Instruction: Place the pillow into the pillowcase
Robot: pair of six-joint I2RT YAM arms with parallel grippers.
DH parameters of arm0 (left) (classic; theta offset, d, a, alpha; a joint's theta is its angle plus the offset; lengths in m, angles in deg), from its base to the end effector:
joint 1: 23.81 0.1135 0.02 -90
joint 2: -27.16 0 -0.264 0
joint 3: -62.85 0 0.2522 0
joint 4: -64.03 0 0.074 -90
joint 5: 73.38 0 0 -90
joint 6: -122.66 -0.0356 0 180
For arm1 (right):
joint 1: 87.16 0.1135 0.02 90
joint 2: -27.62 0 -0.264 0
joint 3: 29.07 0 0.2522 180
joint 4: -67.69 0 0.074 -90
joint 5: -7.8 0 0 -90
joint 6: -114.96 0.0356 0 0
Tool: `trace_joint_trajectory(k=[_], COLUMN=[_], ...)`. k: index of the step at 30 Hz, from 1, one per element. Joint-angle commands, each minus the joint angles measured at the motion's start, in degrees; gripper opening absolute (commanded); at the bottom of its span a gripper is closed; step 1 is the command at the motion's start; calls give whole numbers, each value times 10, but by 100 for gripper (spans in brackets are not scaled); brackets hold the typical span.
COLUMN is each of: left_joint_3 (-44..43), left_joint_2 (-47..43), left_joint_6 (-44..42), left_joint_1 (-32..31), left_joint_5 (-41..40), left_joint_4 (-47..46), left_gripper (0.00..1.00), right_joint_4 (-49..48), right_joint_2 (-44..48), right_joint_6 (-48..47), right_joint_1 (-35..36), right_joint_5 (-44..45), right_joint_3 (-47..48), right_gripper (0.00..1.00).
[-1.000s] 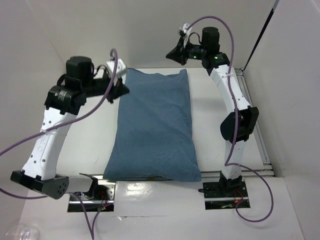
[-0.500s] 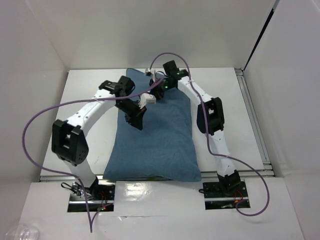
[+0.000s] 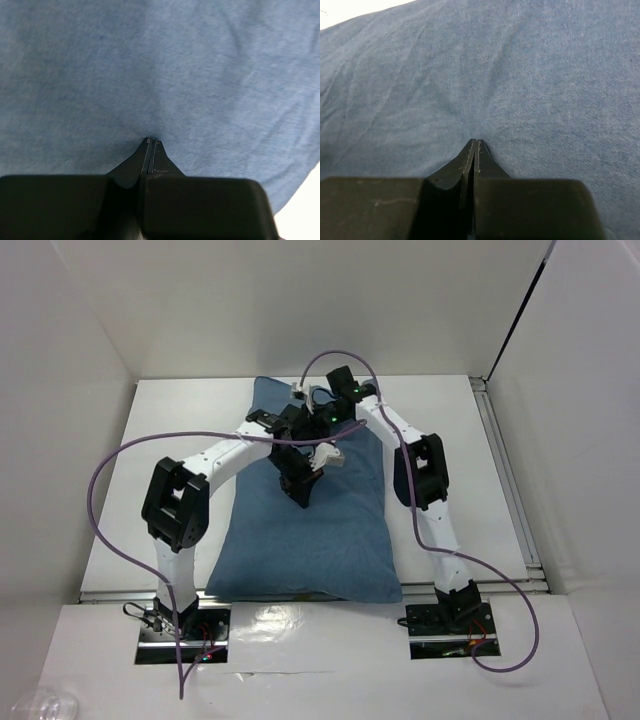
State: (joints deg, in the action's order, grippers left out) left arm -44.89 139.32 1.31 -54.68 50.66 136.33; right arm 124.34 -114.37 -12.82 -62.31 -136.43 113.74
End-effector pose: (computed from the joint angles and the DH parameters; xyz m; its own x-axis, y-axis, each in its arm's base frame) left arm 0.3286 -0.2197 0.2378 -0.4348 0.7622 -0.4796 0.8920 0.2913 -0.3458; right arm 0.4719 0.2504 0.2012 -0.1896 -0.4824 -0.8552 -0.9809 0.0548 0.1865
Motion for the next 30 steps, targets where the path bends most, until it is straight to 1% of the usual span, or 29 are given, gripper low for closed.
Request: trace_joint_trajectory(k=[1, 3, 7, 11, 14, 15, 18, 19, 21, 22, 24, 25, 26, 27, 28, 30], left_joint_3=[12, 36, 85, 133, 161, 161, 156, 138, 111, 76, 31, -16, -40, -66, -112, -154], left_joint_2=[3, 3, -19, -43, -59, -67, -67, -62, -49, -41, -10, 2, 27, 40, 53, 81], left_joint_6=[-48, -59, -79, -99, -110, -110, -110, -110, -95, -86, -58, -47, -38, -26, -17, -4], left_joint_1=[0, 0, 6, 28, 64, 89, 128, 156, 184, 208, 230, 245, 252, 259, 259, 259], left_joint_5=[-33, -65, -88, -120, -142, -147, -178, -185, -192, -197, -197, -197, -192, -187, -187, -187], left_joint_4=[-17, -32, -53, -64, -80, -88, -103, -108, -113, -113, -119, -114, -107, -101, -101, -90], left_gripper=[0, 0, 0, 0, 0, 0, 0, 0, 0, 0, 0, 0, 0, 0, 0, 0], right_joint_4=[9, 27, 56, 96, 119, 132, 166, 198, 223, 245, 264, 285, 295, 314, 322, 322], right_joint_2=[4, 4, 9, 20, 50, 65, 89, 104, 123, 142, 159, 174, 180, 185, 190, 204], right_joint_6=[-19, -19, -26, -37, -37, -37, -48, -55, -62, -69, -70, -76, -76, -82, -88, -88], right_joint_1=[-33, -39, -65, -79, -99, -104, -118, -118, -118, -118, -118, -118, -118, -104, -97, -76], right_joint_5=[23, 39, 50, 55, 62, 56, 50, 45, 40, 34, 22, 22, 12, 12, 12, 18], right_joint_3=[-21, -27, -32, -32, -50, -60, -67, -73, -93, -113, -129, -135, -143, -143, -148, -158], right_gripper=[0, 0, 0, 0, 0, 0, 0, 0, 0, 0, 0, 0, 0, 0, 0, 0])
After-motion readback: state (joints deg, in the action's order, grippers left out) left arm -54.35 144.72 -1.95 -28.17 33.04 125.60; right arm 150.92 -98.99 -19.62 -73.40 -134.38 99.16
